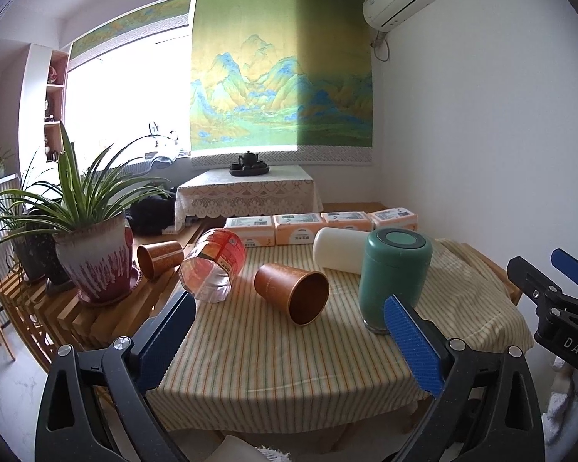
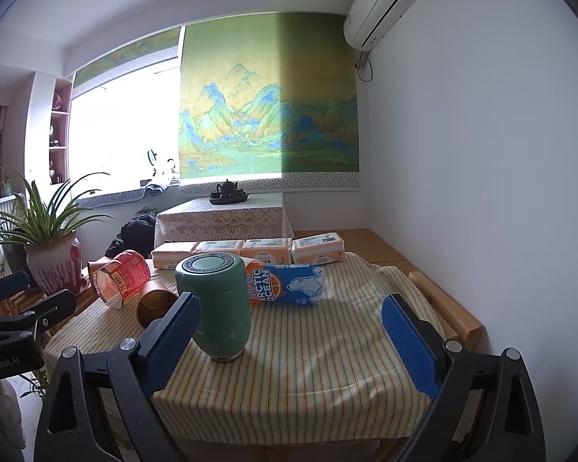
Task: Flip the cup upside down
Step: 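Open the right gripper and pull it back from the thermos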
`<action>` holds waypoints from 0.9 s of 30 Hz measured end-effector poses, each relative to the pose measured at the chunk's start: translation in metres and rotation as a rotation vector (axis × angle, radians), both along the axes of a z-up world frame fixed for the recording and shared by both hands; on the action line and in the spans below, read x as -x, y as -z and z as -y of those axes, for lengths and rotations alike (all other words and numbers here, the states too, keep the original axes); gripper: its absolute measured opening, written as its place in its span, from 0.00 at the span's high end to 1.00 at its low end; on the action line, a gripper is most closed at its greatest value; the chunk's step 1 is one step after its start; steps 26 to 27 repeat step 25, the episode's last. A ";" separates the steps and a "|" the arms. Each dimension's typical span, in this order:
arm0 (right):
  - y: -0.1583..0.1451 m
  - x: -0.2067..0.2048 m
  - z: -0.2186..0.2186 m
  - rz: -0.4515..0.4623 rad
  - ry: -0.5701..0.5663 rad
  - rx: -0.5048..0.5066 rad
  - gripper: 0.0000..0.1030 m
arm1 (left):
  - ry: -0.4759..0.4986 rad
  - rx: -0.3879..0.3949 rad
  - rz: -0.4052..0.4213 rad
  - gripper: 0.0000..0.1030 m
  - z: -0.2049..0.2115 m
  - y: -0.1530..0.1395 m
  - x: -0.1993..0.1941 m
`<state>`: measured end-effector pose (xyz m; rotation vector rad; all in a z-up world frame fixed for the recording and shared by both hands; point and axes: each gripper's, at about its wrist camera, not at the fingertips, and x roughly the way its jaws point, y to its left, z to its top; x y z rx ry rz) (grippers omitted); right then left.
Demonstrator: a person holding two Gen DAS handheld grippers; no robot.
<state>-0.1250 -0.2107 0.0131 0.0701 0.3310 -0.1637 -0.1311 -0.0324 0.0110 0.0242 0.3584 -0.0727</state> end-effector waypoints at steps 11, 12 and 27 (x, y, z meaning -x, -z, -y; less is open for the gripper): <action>0.000 -0.002 0.000 -0.002 -0.001 -0.009 0.09 | -0.023 0.016 0.011 0.03 -0.007 -0.002 0.000; 0.000 -0.003 0.000 -0.002 -0.001 -0.010 0.09 | -0.025 0.018 0.012 0.03 -0.007 -0.002 0.001; 0.003 -0.003 0.000 -0.009 0.005 -0.011 0.09 | -0.024 0.009 0.017 0.03 -0.005 -0.002 0.001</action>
